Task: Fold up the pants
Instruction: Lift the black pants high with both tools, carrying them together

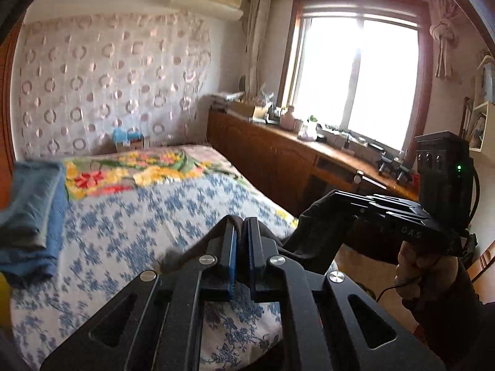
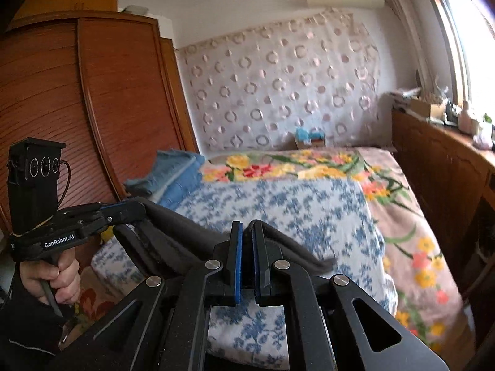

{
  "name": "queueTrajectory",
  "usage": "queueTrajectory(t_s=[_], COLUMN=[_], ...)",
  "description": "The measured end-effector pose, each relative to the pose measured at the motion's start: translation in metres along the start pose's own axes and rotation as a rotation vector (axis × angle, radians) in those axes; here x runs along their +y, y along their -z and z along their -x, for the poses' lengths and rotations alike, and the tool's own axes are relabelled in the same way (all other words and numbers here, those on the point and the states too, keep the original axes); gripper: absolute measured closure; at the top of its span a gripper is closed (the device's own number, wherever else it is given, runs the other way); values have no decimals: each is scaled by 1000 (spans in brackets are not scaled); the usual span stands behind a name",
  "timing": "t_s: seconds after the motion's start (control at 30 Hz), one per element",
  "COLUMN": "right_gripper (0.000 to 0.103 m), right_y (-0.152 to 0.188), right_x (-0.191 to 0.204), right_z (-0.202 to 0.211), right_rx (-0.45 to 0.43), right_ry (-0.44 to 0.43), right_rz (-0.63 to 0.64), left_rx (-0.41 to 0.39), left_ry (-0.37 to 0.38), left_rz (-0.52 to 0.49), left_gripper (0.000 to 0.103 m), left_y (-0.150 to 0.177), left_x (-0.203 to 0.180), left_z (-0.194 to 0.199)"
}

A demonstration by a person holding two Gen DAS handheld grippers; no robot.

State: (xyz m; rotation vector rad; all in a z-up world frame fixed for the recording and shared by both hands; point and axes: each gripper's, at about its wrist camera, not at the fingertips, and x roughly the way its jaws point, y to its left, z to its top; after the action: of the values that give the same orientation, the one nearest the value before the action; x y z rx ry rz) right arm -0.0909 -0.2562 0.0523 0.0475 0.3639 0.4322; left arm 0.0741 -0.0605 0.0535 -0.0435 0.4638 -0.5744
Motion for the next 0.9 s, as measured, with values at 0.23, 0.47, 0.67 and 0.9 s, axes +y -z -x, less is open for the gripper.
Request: queueTrajectory(t_s=[0.23, 0.47, 0.67, 0.9], right_gripper=[98, 98, 98, 98], right_y=[-23, -22, -28, -72], right_x=[13, 7, -7, -16], right_z=[5, -26, -68, -122], right_rx=[-58, -57, -10, 30], right_ry=[-26, -53, -63, -32], right_rz=[83, 121, 137, 168], left_rx=[-85, -89, -47, -16], left_ry=[-40, -87, -100, -131], left_rz=[-18, 2, 46, 52], left_gripper=[96, 96, 96, 96], left_y=[-25, -25, -16, -39], left_x=[9, 36, 69, 104], left_z=[28, 18, -13, -46])
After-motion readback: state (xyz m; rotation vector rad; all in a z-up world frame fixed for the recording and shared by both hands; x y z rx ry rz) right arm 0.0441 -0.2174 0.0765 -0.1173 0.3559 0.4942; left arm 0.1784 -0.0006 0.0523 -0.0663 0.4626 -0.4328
